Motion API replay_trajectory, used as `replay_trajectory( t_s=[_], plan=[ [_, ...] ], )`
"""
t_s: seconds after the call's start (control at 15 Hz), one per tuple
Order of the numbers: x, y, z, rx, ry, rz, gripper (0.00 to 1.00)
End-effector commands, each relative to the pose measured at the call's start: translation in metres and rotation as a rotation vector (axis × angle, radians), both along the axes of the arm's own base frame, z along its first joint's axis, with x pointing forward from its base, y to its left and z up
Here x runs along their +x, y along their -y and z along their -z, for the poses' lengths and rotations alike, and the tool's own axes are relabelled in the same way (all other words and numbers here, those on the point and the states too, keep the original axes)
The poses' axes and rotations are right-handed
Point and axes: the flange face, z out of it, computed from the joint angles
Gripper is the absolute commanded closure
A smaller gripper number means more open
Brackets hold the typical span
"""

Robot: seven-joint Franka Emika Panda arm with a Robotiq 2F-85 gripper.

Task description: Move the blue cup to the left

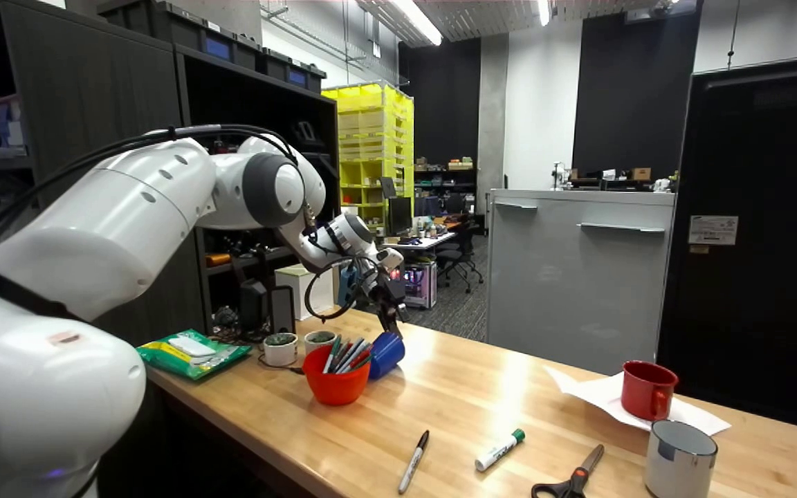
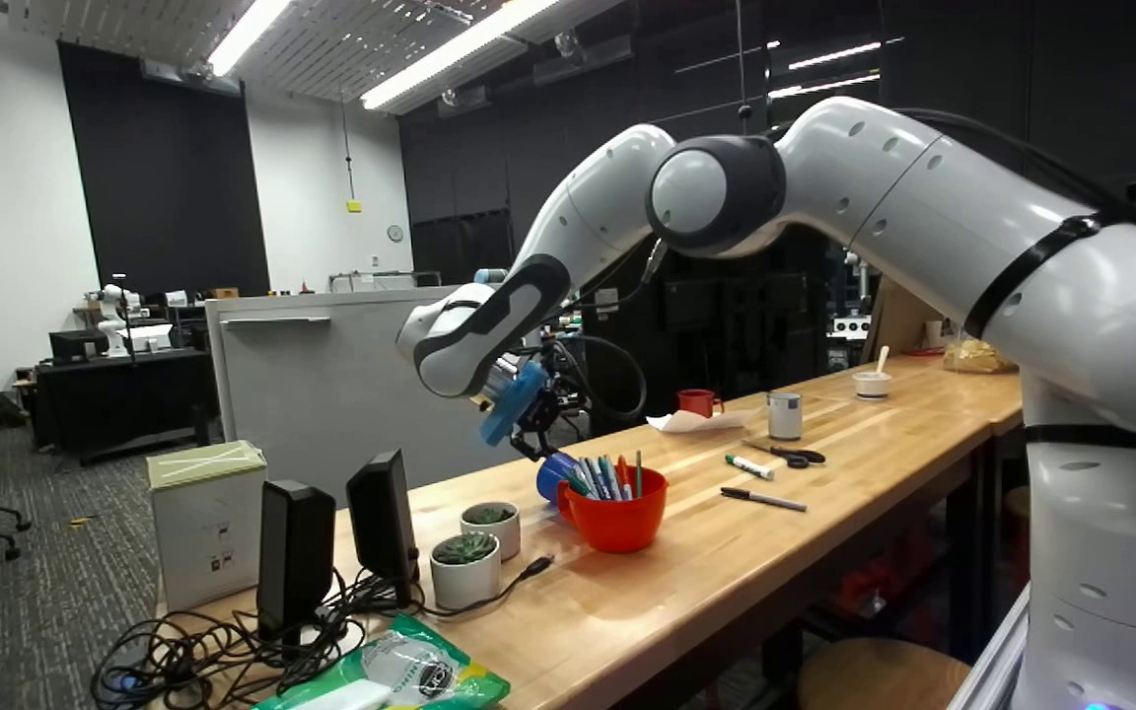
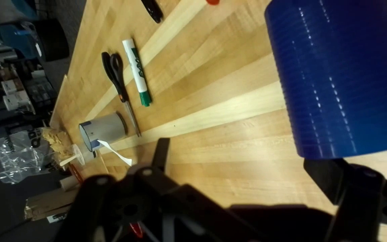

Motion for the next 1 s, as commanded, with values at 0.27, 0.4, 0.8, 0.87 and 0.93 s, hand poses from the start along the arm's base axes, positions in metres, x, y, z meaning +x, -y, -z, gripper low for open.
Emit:
replay_trajectory(
  t_s=[0.27, 0.4, 0.8, 0.87, 0.93],
  plan=[
    [-0.0080, -0.0003, -0.0009, -0.024, -0.077, 0.046, 0.27],
    [-0.0079, -0.0009, -0.0016, -0.022, -0.081, 0.046, 0.39],
    [-0.0069, -0.0043, -0.0057, -0.009, -0.083, 0.034, 0.88],
    [-0.0066, -0.0054, -0.0066, -0.005, -0.083, 0.031, 0.94],
    [-0.0063, -0.0066, -0.0075, -0.003, -0.082, 0.028, 0.99]
  ],
)
